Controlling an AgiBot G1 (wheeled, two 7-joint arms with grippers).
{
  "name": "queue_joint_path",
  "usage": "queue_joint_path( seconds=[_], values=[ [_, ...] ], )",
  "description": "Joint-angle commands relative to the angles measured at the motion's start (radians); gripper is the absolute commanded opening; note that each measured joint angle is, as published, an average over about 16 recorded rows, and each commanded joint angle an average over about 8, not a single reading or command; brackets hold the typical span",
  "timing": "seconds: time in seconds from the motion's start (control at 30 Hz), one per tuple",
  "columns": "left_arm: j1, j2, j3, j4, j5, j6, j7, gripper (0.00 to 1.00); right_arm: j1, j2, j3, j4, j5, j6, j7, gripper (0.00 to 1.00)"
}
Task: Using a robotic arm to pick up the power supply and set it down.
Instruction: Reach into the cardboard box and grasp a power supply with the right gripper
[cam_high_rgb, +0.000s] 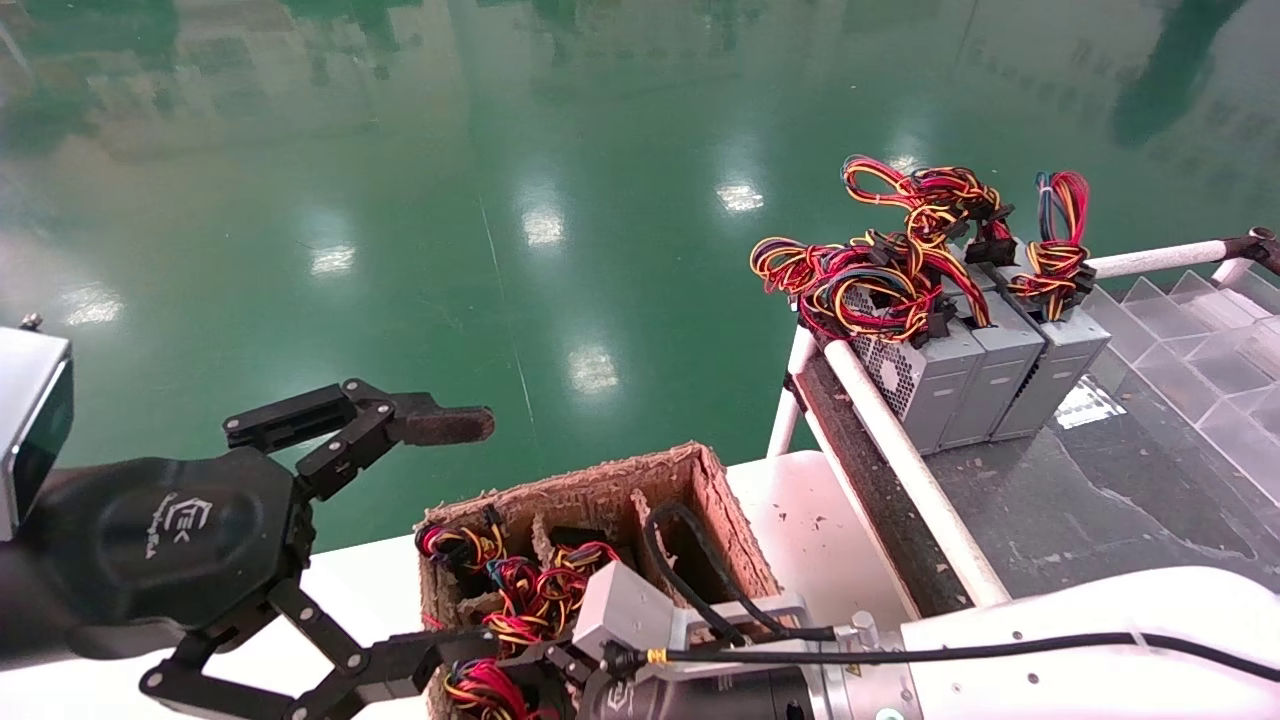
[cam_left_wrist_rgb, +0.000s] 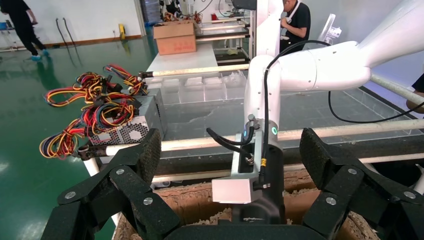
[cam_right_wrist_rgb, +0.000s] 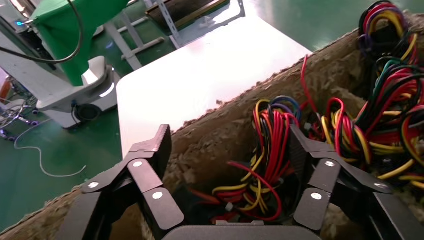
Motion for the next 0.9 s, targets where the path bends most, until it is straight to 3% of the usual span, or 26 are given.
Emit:
queue_joint_path(
  seconds=[0.03,0.9],
  values=[
    [0.000,0.000,0.000,0.000,0.000,0.000,0.000,1.00,0.001,-0.007,-0.002,-0.008,-0.008,0.010,-0.002,0.00],
    [0.000,-0.001,0.001,0.000,-0.001,-0.001,0.001,1.00,-0.014,-0.040,0.002,-0.082,-0.021,0.054,-0.052,0.00]
  ],
)
